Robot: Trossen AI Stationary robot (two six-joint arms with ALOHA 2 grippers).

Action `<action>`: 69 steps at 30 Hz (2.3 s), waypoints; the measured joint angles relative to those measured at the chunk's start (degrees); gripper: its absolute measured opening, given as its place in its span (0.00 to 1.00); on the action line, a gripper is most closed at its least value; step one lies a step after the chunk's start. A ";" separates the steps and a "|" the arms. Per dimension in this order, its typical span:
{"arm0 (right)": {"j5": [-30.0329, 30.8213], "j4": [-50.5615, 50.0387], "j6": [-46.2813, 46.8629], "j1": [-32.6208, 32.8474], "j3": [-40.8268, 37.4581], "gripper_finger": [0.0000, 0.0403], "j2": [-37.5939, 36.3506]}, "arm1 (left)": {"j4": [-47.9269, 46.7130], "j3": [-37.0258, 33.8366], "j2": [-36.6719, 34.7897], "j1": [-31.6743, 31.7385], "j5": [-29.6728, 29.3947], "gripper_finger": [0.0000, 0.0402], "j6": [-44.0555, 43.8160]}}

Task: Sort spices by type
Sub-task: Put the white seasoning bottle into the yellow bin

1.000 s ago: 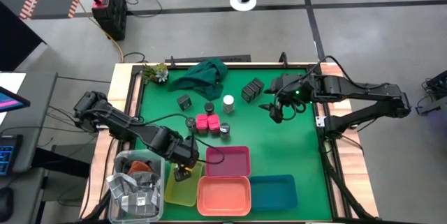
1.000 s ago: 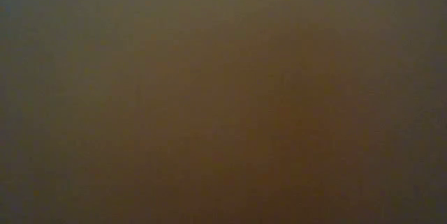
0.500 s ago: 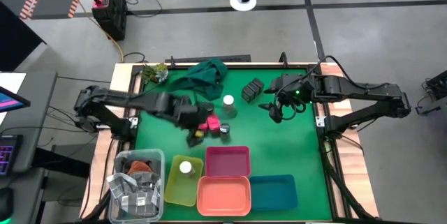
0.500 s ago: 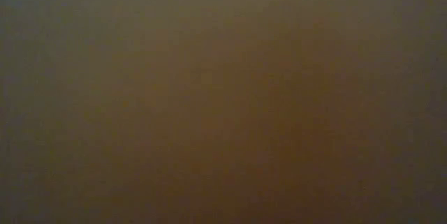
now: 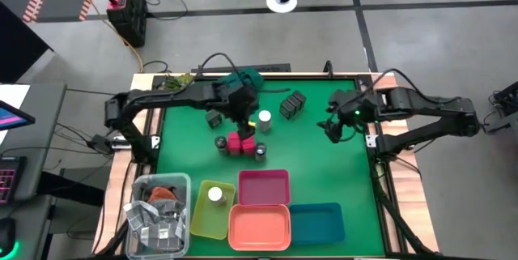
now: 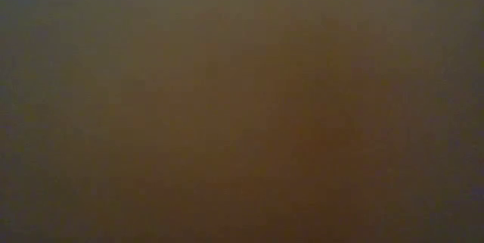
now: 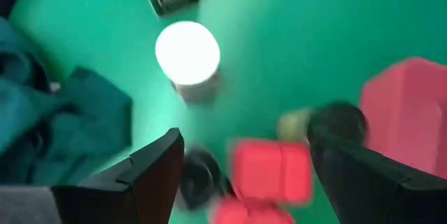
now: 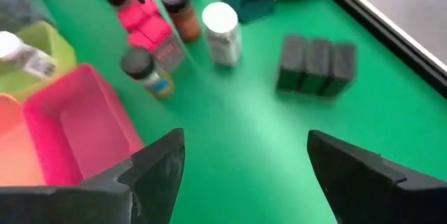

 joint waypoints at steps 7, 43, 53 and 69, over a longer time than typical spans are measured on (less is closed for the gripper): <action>5.25 -3.73 8.05 4.12 0.00 0.81 -3.60 | 7.11 0.00 3.96 2.40 0.06 0.73 1.26; 11.07 -2.85 11.77 8.64 -0.04 0.81 -1.02 | 15.91 -0.78 13.69 3.87 -3.20 0.74 3.38; 11.12 -2.73 11.66 8.65 -0.04 0.81 -1.02 | 15.82 -0.68 13.77 3.38 -2.78 0.49 1.97; 11.26 -1.89 8.89 8.63 -0.04 0.81 -1.02 | -3.74 11.69 5.41 3.84 -1.40 0.49 3.25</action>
